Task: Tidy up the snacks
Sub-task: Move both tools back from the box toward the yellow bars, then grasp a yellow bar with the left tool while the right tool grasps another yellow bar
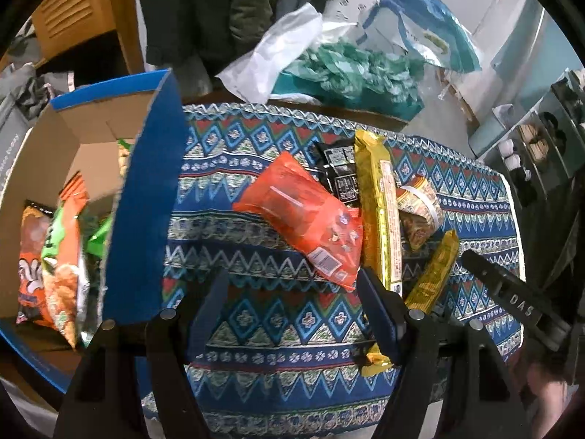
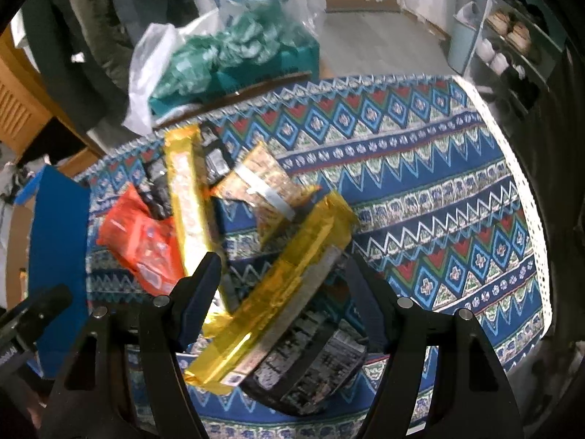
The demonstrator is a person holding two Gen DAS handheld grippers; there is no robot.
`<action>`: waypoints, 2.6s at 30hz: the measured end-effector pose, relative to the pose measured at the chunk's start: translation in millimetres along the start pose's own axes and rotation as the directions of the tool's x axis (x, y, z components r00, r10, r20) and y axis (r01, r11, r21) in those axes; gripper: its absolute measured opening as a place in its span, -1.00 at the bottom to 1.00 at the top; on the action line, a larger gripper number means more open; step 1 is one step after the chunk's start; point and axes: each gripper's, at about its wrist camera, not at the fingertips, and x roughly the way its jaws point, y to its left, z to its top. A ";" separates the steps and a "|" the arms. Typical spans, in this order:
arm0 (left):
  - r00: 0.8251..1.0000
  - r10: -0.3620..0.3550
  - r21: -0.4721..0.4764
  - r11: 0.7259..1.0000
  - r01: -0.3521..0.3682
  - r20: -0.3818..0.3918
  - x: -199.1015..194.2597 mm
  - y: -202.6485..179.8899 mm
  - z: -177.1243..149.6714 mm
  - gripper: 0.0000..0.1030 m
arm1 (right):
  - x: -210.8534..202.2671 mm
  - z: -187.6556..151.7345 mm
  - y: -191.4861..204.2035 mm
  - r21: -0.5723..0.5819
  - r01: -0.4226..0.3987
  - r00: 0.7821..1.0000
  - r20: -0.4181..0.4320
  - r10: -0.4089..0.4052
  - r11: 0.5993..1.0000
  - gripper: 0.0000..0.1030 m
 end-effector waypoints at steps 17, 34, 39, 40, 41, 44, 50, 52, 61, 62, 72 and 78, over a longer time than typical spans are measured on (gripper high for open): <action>0.997 0.018 0.057 0.998 -0.014 -0.072 53.3 -36.2 -0.5 0.43 | 67.4 -10.3 -12.4 0.069 0.005 0.990 -0.139 0.005 0.998 0.38; 0.994 -0.002 0.064 0.998 0.009 -0.107 73.3 -55.6 4.5 0.43 | 70.0 -11.2 -22.9 0.160 -0.093 0.990 -0.089 0.108 0.983 -0.30; 0.993 -0.013 0.060 0.998 0.021 -0.119 79.9 -67.7 11.0 0.43 | 53.2 -7.1 -22.1 0.130 -0.078 0.995 -0.045 0.085 0.988 -0.32; 0.993 -0.014 0.058 0.998 0.021 -0.121 81.6 -69.9 12.8 0.43 | 50.2 -6.7 -22.0 0.120 -0.070 0.997 -0.037 0.074 0.990 -0.32; 0.993 -0.013 0.056 0.998 0.020 -0.121 83.5 -72.3 14.9 0.43 | 48.5 -5.5 -21.5 0.113 -0.064 0.997 -0.030 0.068 0.992 -0.32; 0.992 -0.012 0.045 0.999 0.018 -0.125 89.4 -77.0 19.9 0.44 | 42.5 -3.2 -23.8 0.099 -0.054 0.998 -0.012 0.055 0.994 -0.33; 0.989 -0.006 0.020 1.000 0.009 -0.149 105.7 -82.0 28.5 0.45 | 34.7 1.1 -30.3 0.108 -0.054 0.998 0.019 0.052 0.993 -0.33; 0.988 -0.009 0.010 1.000 0.011 -0.151 108.6 -84.0 29.9 0.54 | 34.0 2.8 -29.6 0.112 -0.055 0.998 0.024 0.052 0.992 -0.33; 0.993 0.042 0.066 0.997 -0.035 -0.109 115.8 -102.2 34.9 0.47 | 33.9 2.7 -34.8 0.129 -0.057 0.998 0.022 0.054 0.990 -0.34; 0.994 0.055 0.075 0.996 -0.048 -0.097 116.0 -102.5 34.9 0.25 | 33.9 2.9 -35.1 0.130 -0.058 0.998 0.021 0.055 0.990 -0.33; 0.999 -0.008 0.105 0.994 0.014 -0.049 96.8 -98.8 31.5 -0.46 | 30.4 5.7 -30.1 0.121 -0.067 0.998 0.029 0.064 0.990 -0.36; 0.998 -0.060 0.096 0.993 0.062 -0.025 83.1 -90.8 27.4 -0.46 | 20.4 5.3 -18.5 0.086 -0.073 0.996 0.055 0.068 0.994 -0.39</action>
